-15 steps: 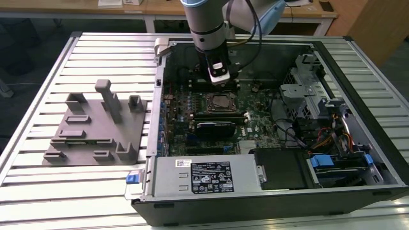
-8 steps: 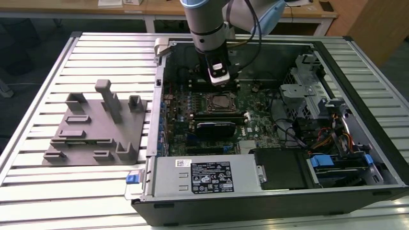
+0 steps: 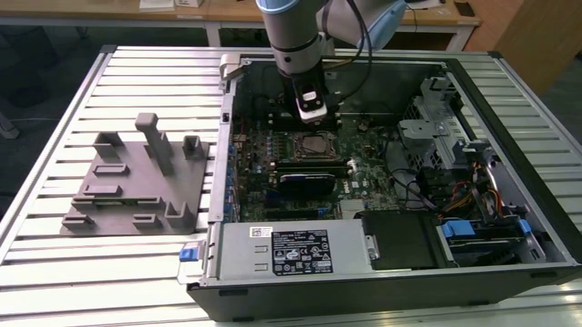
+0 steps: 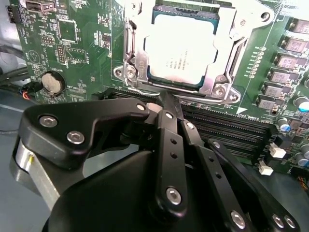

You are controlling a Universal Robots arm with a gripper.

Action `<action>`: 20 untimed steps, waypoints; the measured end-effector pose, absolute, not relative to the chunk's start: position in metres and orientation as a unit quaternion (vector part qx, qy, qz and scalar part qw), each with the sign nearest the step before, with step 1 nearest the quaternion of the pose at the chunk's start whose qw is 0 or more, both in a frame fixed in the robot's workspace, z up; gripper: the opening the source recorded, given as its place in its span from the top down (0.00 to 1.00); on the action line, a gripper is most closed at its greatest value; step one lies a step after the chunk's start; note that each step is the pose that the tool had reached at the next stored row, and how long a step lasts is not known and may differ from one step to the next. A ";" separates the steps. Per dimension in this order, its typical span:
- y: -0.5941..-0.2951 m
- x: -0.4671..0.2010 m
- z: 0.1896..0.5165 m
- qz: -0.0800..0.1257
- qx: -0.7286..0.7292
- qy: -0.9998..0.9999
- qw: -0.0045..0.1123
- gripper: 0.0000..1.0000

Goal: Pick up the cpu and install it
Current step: 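Install the first cpu locking lever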

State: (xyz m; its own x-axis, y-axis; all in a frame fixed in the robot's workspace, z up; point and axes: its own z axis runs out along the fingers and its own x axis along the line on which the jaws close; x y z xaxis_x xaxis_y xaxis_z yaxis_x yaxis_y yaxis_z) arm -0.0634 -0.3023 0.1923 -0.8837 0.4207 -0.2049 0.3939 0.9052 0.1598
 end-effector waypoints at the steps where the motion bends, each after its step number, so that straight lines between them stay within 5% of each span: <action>1: -0.303 -0.063 0.192 0.057 0.210 0.969 0.118 0.89; 20: -0.313 -0.058 0.191 0.076 0.212 0.968 0.114 0.89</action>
